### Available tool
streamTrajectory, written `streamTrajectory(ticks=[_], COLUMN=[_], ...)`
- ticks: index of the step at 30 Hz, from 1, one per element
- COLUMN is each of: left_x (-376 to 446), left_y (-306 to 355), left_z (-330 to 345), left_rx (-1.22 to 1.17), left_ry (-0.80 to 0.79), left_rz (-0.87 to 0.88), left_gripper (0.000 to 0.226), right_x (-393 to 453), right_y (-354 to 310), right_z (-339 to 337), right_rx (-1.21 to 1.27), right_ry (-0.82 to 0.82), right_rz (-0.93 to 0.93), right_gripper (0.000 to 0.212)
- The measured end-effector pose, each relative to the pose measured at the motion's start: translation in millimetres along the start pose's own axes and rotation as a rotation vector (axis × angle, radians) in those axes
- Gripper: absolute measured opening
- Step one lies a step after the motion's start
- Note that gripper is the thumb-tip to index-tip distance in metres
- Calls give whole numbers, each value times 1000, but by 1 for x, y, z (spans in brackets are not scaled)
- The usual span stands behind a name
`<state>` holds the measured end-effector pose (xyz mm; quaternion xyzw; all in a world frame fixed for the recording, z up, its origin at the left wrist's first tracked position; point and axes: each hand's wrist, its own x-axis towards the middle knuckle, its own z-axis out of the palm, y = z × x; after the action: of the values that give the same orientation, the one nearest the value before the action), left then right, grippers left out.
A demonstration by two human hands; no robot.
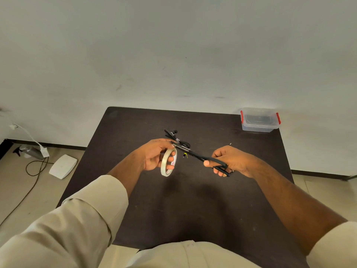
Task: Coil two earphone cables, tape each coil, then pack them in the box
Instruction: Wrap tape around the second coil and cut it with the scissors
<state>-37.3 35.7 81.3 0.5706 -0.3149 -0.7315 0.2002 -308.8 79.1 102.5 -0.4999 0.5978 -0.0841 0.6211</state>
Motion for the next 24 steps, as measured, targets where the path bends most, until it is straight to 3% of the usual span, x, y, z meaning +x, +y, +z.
streamTrajectory(ticks=[3,9,24], left_x=[0,1,3], left_y=[2,3,0], left_z=[-1,-1,5], left_rx=[18,13,-23], left_ry=[4,-31,-35], left_rz=[-9,1,16], left_gripper=[19,27,28], right_x=[0,4,7], right_y=[1,3,11], right_z=[-3,-5,-6], right_rx=[-7,-22,-30], right_ry=[1,6,58], right_rz=[-7,-9,20], right_gripper=[67,78,21])
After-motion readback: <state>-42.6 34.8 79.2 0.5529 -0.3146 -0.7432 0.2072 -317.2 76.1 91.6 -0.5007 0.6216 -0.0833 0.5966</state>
